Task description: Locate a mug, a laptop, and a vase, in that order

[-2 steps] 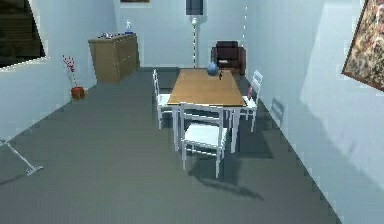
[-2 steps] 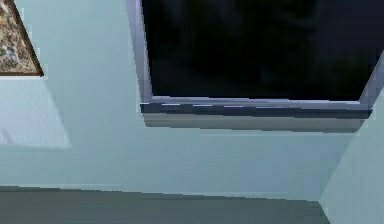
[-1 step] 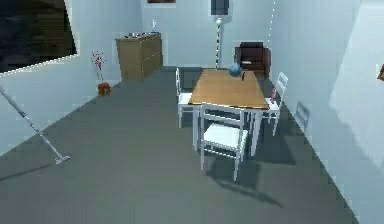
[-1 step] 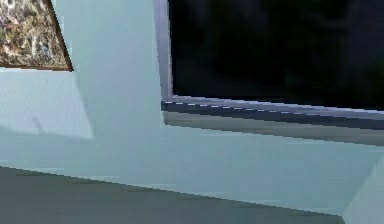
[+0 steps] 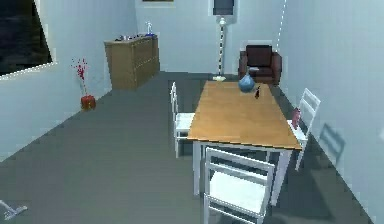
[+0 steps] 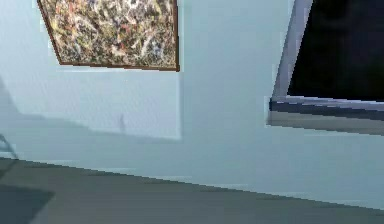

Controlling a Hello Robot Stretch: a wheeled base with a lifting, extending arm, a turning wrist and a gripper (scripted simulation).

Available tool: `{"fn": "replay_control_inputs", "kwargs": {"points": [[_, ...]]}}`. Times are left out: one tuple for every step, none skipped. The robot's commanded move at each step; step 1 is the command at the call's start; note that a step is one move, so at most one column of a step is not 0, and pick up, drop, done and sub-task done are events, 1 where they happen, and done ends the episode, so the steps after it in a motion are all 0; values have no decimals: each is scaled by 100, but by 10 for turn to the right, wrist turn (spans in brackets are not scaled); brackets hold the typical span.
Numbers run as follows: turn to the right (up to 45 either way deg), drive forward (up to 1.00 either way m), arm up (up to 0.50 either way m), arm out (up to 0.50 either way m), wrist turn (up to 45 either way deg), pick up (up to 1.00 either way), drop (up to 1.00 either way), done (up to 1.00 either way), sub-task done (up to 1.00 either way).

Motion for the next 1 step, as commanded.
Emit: {"fn": "replay_control_inputs", "kwargs": {"points": [[-450, 0, 0, 0, 0, 0, 0, 0, 0]]}}
